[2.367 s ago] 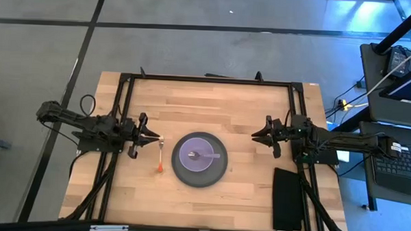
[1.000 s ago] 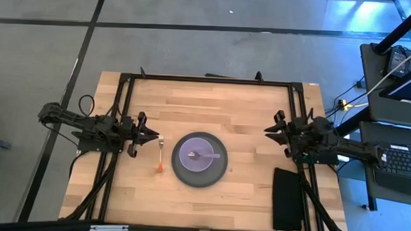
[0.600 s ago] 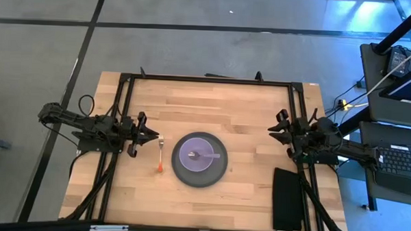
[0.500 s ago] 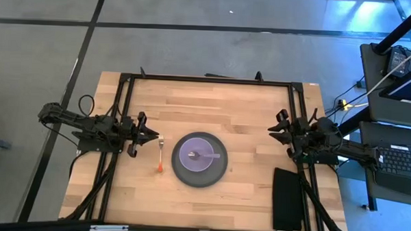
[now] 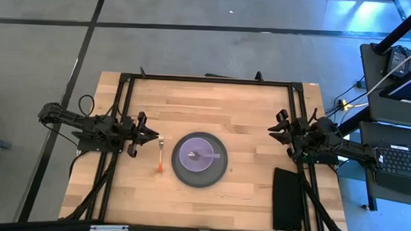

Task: Set table place
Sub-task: Return to Home Position

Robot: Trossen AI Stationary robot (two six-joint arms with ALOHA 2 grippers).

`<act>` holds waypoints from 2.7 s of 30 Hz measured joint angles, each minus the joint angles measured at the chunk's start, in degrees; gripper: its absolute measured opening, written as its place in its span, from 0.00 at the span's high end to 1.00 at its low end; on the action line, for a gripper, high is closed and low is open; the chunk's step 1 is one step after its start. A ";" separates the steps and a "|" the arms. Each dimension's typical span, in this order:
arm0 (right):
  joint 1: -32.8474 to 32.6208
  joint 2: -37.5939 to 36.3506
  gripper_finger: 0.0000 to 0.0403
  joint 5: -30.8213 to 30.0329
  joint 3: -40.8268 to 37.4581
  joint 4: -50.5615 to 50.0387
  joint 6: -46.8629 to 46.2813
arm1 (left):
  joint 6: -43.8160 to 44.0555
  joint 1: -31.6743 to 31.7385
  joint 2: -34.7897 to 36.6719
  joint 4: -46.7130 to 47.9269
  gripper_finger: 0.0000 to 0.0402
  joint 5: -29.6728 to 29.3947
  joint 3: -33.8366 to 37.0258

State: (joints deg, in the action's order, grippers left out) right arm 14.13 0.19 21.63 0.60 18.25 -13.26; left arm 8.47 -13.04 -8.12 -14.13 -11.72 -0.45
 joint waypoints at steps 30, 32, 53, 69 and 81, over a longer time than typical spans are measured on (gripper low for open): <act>-3.96 -0.02 0.78 -0.09 -0.02 -0.09 0.00 | 0.00 0.00 0.00 -0.01 0.88 -0.01 0.00; -3.96 -0.02 0.78 -0.09 -0.02 -0.10 0.00 | 0.00 0.00 0.00 -0.01 0.88 -0.01 0.00; -3.93 0.00 0.78 -0.02 -0.02 -0.12 0.00 | 0.00 0.00 0.00 0.00 0.88 -0.01 0.00; -3.93 0.00 0.78 -0.02 -0.02 -0.12 0.00 | 0.00 0.00 0.00 0.00 0.88 -0.01 0.00; -3.91 0.00 0.78 -0.02 -0.02 -0.12 0.02 | 0.00 0.00 0.00 0.00 0.88 -0.01 0.00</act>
State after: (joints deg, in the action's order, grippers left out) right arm 10.22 0.19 21.61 0.58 18.13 -13.24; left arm 8.47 -13.04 -8.12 -14.13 -11.73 -0.45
